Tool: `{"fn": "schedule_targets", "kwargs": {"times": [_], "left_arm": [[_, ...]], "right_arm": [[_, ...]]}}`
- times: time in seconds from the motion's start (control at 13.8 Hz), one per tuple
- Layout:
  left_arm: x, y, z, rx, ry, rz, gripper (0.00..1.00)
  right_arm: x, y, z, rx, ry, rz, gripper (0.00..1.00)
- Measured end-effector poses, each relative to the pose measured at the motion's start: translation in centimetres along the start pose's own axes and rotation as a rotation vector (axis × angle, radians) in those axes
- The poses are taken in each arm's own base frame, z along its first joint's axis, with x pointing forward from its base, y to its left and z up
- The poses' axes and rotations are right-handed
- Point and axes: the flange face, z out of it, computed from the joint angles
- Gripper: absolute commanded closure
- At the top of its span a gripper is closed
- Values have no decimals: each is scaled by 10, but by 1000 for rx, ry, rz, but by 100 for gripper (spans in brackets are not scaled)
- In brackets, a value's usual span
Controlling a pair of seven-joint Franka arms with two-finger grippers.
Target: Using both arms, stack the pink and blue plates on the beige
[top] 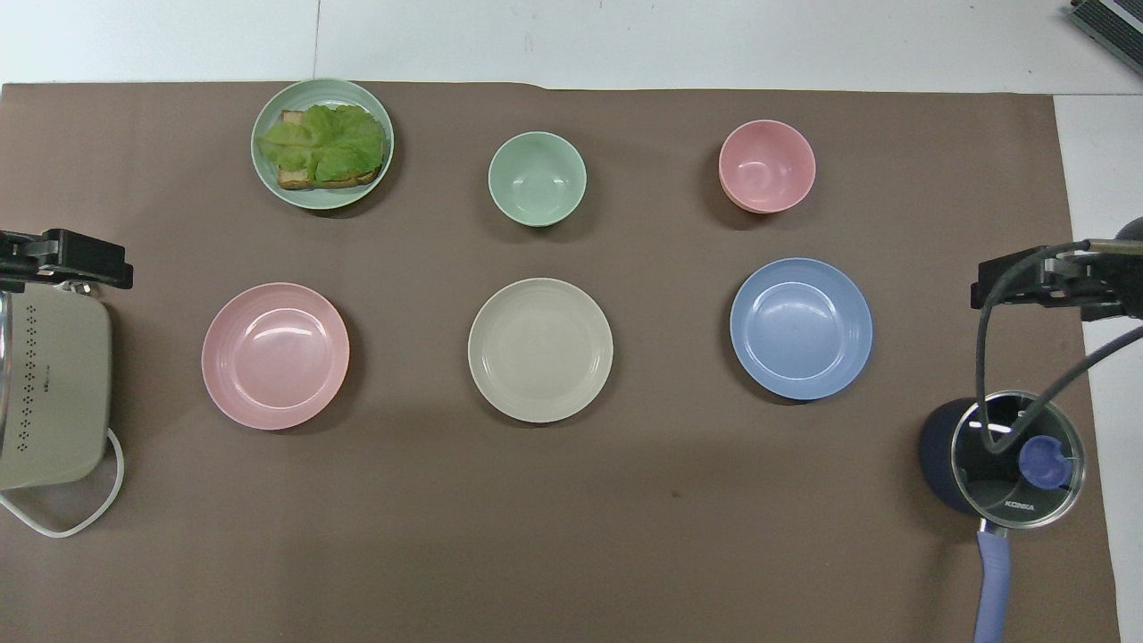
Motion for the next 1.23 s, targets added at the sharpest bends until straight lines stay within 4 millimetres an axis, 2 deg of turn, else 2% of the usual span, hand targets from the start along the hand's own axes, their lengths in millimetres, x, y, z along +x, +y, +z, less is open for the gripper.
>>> {"fn": "schedule_targets", "kwargs": {"times": [0.72,0.87,1.23], "left_arm": [[-1,-3,4,0,-10,-6,0],[-2,-4,16,1,-35,-8,0],[0,-6,72,1,-61,-12,0]], "right_arm": [[0,-1,0,4,-1,-1,0],[0,-1,0,4,-1,-1,0],[0,0,0,4,-1,0,0]]}}
